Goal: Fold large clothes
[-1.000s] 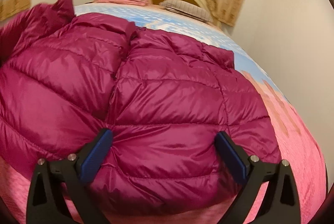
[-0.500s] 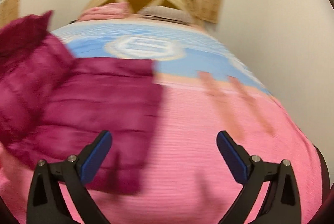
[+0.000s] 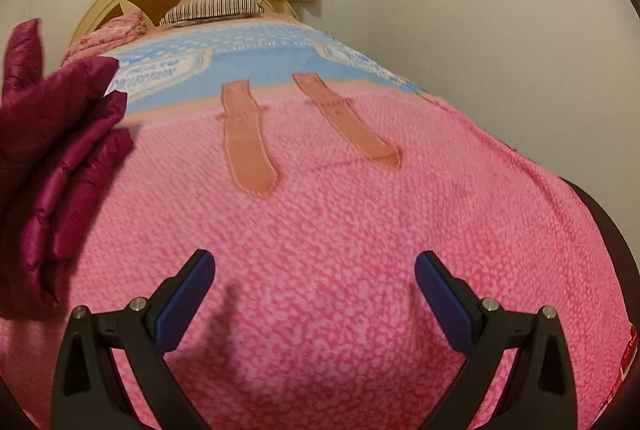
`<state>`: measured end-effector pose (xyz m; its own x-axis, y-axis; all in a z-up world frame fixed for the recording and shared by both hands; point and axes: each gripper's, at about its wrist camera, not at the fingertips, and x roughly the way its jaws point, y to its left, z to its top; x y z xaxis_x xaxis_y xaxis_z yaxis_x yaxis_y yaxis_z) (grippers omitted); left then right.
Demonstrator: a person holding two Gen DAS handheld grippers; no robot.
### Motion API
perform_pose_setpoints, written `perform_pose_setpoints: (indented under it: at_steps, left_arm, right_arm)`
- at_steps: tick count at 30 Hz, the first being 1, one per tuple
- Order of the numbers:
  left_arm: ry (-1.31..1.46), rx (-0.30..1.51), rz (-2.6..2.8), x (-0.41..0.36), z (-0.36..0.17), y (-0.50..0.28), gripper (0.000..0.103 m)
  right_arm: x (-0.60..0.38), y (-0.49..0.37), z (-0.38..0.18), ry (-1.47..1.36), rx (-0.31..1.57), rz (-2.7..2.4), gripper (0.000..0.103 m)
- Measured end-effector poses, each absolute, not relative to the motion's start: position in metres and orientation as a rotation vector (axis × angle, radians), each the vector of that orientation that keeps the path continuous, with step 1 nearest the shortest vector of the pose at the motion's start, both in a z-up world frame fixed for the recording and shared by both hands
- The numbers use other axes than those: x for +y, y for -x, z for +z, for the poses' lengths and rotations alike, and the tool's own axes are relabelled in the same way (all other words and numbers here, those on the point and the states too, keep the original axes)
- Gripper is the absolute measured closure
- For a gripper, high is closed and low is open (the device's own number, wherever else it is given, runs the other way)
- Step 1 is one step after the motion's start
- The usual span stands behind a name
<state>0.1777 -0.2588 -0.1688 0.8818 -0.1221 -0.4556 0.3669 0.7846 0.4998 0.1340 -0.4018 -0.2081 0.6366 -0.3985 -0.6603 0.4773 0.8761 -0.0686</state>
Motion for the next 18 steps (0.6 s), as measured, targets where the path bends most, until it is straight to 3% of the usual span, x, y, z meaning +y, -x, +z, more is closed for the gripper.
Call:
perform_pose_setpoints:
  at_steps: [3, 6, 8, 9, 11, 15, 18]
  left_arm:
    - [-0.636, 0.405, -0.288, -0.263, -0.169, -0.168, 0.077]
    - [-0.586, 0.367, -0.325, -0.258, -0.146, -0.15, 0.054]
    - [-0.553, 0.301, -0.34, -0.248, -0.121, -0.132, 0.016]
    - [-0.534, 0.271, -0.344, -0.244, -0.112, -0.127, 0.01]
    - [-0.49, 0.2, -0.341, -0.226, -0.09, -0.117, 0.007]
    - [-0.442, 0.236, -0.179, -0.191, -0.081, -0.151, 0.006]
    - [-0.382, 0.394, 0.034, -0.149, -0.09, -0.212, 0.006]
  right_arm:
    - [-0.407, -0.134, -0.214, -0.114, 0.748, -0.521, 0.001]
    - [-0.414, -0.131, -0.218, -0.125, 0.759, -0.534, 0.001]
    - [-0.415, -0.131, -0.214, -0.122, 0.756, -0.545, 0.001]
    - [-0.416, -0.129, -0.211, -0.123, 0.751, -0.547, 0.001]
    - [-0.417, -0.13, -0.203, -0.129, 0.74, -0.542, 0.002]
    - [-0.41, -0.147, -0.179, -0.145, 0.726, -0.513, 0.031]
    - [-0.392, -0.17, -0.154, -0.133, 0.7, -0.463, 0.035]
